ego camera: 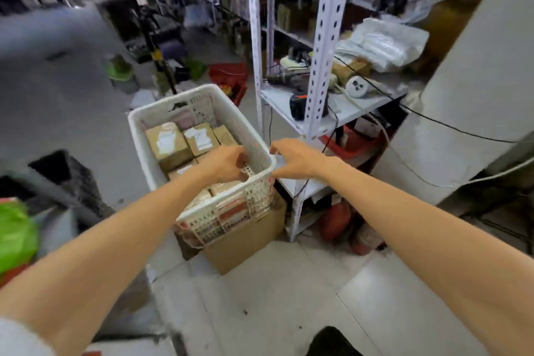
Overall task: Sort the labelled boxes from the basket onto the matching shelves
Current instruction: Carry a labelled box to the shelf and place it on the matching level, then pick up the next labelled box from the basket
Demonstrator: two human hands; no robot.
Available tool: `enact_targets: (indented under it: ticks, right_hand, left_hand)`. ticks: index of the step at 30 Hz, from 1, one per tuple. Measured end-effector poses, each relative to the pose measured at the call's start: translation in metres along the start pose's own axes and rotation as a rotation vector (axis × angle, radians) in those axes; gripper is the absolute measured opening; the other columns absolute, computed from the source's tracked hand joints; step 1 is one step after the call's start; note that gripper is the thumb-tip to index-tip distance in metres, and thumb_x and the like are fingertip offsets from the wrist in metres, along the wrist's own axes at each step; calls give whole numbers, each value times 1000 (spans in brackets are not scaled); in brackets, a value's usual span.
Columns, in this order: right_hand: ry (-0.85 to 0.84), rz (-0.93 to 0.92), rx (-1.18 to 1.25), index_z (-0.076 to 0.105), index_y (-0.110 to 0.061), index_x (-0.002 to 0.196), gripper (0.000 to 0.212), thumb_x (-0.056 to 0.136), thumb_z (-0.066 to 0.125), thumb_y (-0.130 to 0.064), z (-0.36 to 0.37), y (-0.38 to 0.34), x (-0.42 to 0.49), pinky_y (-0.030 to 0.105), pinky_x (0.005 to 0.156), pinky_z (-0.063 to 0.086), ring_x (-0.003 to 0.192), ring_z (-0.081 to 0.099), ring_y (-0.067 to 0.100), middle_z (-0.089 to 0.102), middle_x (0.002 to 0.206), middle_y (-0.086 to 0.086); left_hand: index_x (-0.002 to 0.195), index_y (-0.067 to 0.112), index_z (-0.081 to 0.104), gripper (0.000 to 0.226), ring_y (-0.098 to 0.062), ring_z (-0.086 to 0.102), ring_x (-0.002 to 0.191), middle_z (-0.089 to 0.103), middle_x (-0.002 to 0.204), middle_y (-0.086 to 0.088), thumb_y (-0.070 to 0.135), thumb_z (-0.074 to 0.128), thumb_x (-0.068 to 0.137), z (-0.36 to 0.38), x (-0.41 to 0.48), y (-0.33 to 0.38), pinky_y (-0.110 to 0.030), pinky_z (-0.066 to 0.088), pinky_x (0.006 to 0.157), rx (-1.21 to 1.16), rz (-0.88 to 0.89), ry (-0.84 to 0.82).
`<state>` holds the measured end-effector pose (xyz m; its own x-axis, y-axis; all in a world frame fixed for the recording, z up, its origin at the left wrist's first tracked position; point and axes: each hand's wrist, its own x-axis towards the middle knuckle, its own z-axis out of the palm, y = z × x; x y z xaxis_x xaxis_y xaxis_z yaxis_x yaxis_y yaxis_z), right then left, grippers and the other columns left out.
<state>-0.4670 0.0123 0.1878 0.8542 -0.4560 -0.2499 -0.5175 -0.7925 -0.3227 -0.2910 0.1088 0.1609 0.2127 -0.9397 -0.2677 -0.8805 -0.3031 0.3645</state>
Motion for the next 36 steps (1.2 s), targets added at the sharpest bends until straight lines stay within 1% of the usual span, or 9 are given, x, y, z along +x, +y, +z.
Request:
enact_targets:
  ticks: [5,8,10,13,16,21,25,29,36]
  right_hand:
    - [-24,-82,-47,52,-3,119,45,82,68,-23,5,-36,54,45,89,49,106,56,29,57,117,13]
    - [-46,-132,-68,54,-1,118,45,81,68,-21,-2,-46,97,47,89,51,105,58,31,60,117,17]
    - [-47,-185,-90,53,1,120,48,81,68,-22,-6,-48,133,43,90,50,108,57,31,59,121,16]
    - [-49,-246,-105,50,-7,128,55,82,70,-29,-14,-50,185,34,92,46,112,52,25,54,127,9]
    - [-58,-285,-107,49,-10,131,60,80,72,-33,-20,-45,231,31,92,45,115,52,24,54,129,7]
    - [-167,-345,-133,51,-14,125,55,78,73,-33,-24,-40,290,40,94,49,111,54,24,56,125,5]
    - [-219,-361,-127,46,-9,132,61,82,73,-30,-20,-40,325,36,97,46,119,51,25,52,134,9]
    - [-292,-363,-124,46,-6,134,63,83,72,-32,-7,-39,354,35,98,45,120,50,27,51,135,12]
    - [-342,-330,-106,40,-6,140,67,85,69,-30,0,-42,400,31,94,42,124,48,26,48,140,13]
  left_hand:
    - [122,15,55,52,-22,60,99,63,109,-3,25,78,77,-14,-6,-50,-41,51,89,-126,-115,94]
    - [123,16,54,53,-21,60,102,63,112,-2,28,78,78,-22,2,-78,-41,51,89,-127,-171,92]
    - [122,15,54,53,-21,60,102,64,113,-3,29,78,77,-31,13,-97,-39,51,88,-131,-213,120]
    - [118,15,56,50,-21,60,102,64,112,-3,28,79,75,-51,34,-125,-36,51,86,-153,-293,162]
    - [118,15,56,47,-17,60,98,65,109,0,26,77,77,-67,55,-142,-37,51,89,-171,-350,200]
    - [120,11,56,49,-20,60,102,64,114,-4,24,77,78,-70,75,-167,-35,50,88,-217,-462,184]
    - [117,13,57,49,-21,60,101,65,113,-2,27,78,75,-59,81,-189,-40,52,89,-248,-542,159]
    - [121,12,55,51,-19,60,97,64,111,-2,25,76,76,-52,89,-214,-32,50,83,-288,-595,142]
    - [120,12,55,50,-23,61,102,64,114,-5,26,75,77,-51,122,-257,-41,53,90,-303,-631,99]
